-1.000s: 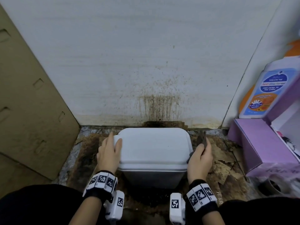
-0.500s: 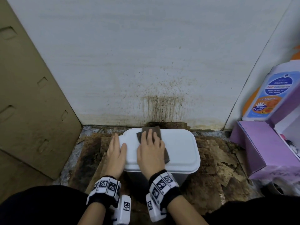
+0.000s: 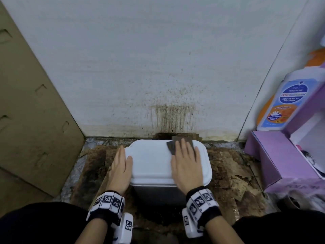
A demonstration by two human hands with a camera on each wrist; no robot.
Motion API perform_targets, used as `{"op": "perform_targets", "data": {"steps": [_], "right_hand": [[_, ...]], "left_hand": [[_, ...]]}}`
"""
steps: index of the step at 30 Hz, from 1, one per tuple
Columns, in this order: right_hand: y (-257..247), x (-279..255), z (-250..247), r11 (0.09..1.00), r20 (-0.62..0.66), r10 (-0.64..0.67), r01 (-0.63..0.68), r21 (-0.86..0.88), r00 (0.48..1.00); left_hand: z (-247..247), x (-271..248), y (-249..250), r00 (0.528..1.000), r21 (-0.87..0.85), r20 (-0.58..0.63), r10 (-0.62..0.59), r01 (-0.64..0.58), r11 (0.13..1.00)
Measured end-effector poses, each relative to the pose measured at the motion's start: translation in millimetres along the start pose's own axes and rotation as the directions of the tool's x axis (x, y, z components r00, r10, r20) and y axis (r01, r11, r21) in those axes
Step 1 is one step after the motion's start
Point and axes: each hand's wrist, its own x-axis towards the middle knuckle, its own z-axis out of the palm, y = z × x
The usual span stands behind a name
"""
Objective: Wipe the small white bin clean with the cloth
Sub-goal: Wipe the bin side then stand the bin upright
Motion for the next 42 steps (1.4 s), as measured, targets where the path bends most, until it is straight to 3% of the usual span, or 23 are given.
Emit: {"op": "perform_targets", "data": {"steps": [3, 5, 9, 12, 14, 17, 19, 22, 25, 27, 29, 32, 36, 39, 42], "right_hand": [[33, -6, -6, 0.983, -0.025, 0.172, -0.170, 0.073, 0.985], [45, -8, -7, 0.920, 0.022, 0.312, -0.308, 0.240, 0.950], [57, -16, -15, 0.565, 0.205, 0.490, -0.488, 0.665, 0.847], [60, -21, -24, 0.322, 0.300, 0.490, -0.490, 0.810, 0.819], [63, -21, -24, 0.212, 0.323, 0.494, -0.473, 0.855, 0.807], [59, -24, -18, 0.161, 0.310, 0.529, -0.452, 0.877, 0.790], [51, -25, -13, 0.150, 0.298, 0.537, -0.437, 0.887, 0.789], [34, -23, -17, 0.142, 0.272, 0.500, -0.387, 0.911, 0.823], [13, -22, -22, 0.117, 0.238, 0.415, -0.312, 0.943, 0.878], [4, -19, -22, 0.056, 0.249, 0.328, -0.282, 0.958, 0.911], [-2, -15, -21, -0.080, 0.304, 0.231, -0.294, 0.953, 0.924], [-10, -11, -18, -0.317, 0.416, 0.112, -0.365, 0.875, 0.902], [-19, -6, -8, -0.519, 0.491, 0.127, -0.364, 0.773, 0.862], [-21, -2, 1, -0.549, 0.510, 0.257, -0.310, 0.776, 0.821], [-28, 2, 5, -0.449, 0.446, 0.354, -0.268, 0.852, 0.822]], "left_hand": [[0, -2, 2, 1.000, 0.002, -0.011, 0.002, -0.002, 1.000], [0, -3, 2, 1.000, 0.011, -0.010, -0.003, 0.003, 1.000], [-1, -5, 6, 0.999, 0.081, 0.005, -0.044, 0.043, 0.996], [-1, -6, 14, 0.994, 0.192, -0.036, -0.101, 0.106, 0.976], [2, -9, 23, 0.991, 0.254, -0.116, -0.073, 0.101, 0.962], [8, -14, 44, 0.981, 0.293, -0.185, 0.059, -0.002, 0.956], [15, -18, 64, 0.976, 0.294, -0.134, 0.174, -0.129, 0.947], [25, -24, 94, 0.945, 0.287, -0.012, 0.326, -0.309, 0.907], [31, -25, 115, 0.914, 0.267, 0.046, 0.403, -0.400, 0.877], [29, -20, 121, 0.922, 0.253, 0.072, 0.382, -0.387, 0.887], [22, -14, 120, 0.931, 0.342, 0.123, 0.344, -0.365, 0.866], [7, -8, 107, 0.925, 0.481, 0.157, 0.347, -0.379, 0.791], [-8, 0, 91, 0.928, 0.365, 0.124, 0.352, -0.373, 0.853], [-19, 4, 82, 0.929, 0.311, 0.095, 0.359, -0.370, 0.875], [-31, 5, 72, 0.935, 0.245, 0.078, 0.347, -0.355, 0.902]]}}
